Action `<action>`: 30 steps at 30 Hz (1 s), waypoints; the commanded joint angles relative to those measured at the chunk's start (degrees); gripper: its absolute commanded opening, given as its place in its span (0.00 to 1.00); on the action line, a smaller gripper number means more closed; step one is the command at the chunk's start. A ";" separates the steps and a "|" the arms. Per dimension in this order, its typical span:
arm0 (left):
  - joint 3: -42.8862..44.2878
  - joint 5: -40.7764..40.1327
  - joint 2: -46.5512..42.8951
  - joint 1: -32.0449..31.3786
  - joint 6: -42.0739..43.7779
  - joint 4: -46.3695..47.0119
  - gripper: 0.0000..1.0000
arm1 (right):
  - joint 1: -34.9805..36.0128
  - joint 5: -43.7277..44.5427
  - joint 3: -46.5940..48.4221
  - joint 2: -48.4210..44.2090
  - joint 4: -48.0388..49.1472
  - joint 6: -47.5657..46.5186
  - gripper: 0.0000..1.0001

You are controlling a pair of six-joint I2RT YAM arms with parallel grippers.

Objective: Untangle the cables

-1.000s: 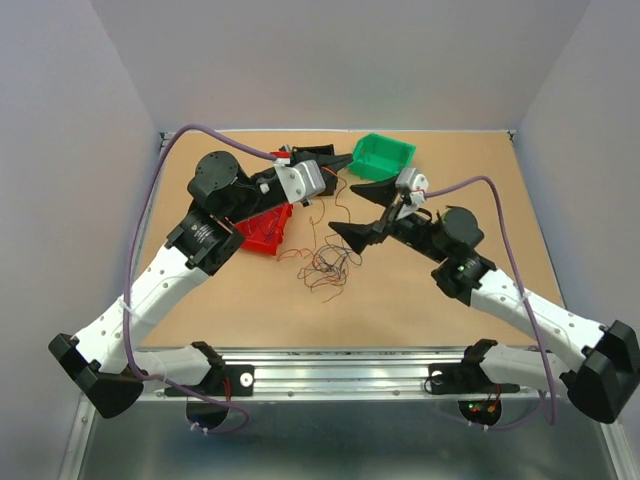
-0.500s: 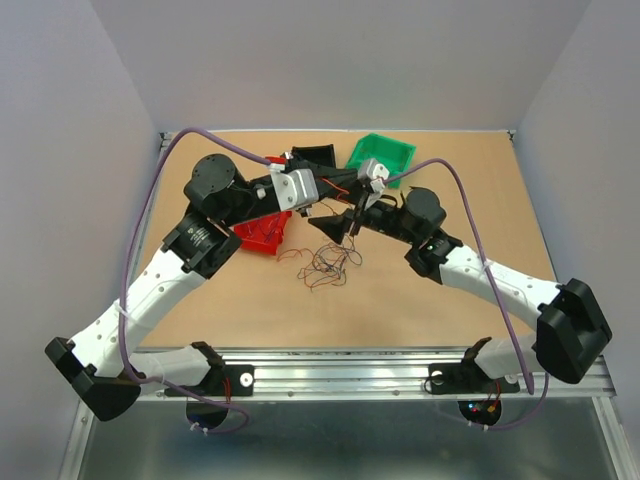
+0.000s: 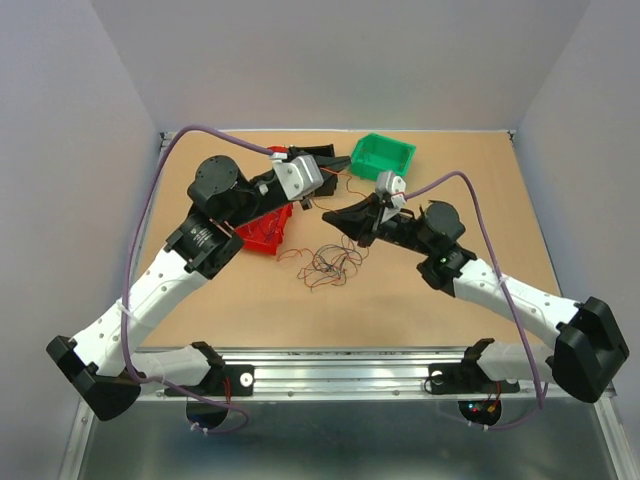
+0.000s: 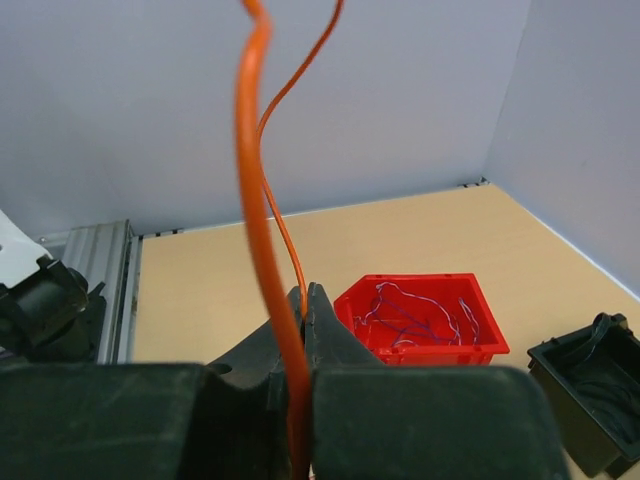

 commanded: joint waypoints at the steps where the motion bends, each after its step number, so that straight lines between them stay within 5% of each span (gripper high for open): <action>1: -0.25 -4.71 0.64 0.48 -0.58 3.73 0.00 | -0.06 -0.30 -3.03 -3.87 3.83 0.08 0.01; 8: 0.80 -4.11 2.74 7.51 -10.68 8.30 0.00 | -0.06 3.38 -8.13 -7.65 4.00 -0.27 0.06; 17: 2.30 0.39 7.05 18.15 -25.35 9.45 0.00 | -0.06 5.49 -10.94 -9.58 4.62 -1.06 0.01; 30: 2.03 6.45 17.06 27.47 -35.83 9.98 0.00 | -0.06 12.87 -15.17 -14.86 4.79 -1.24 0.01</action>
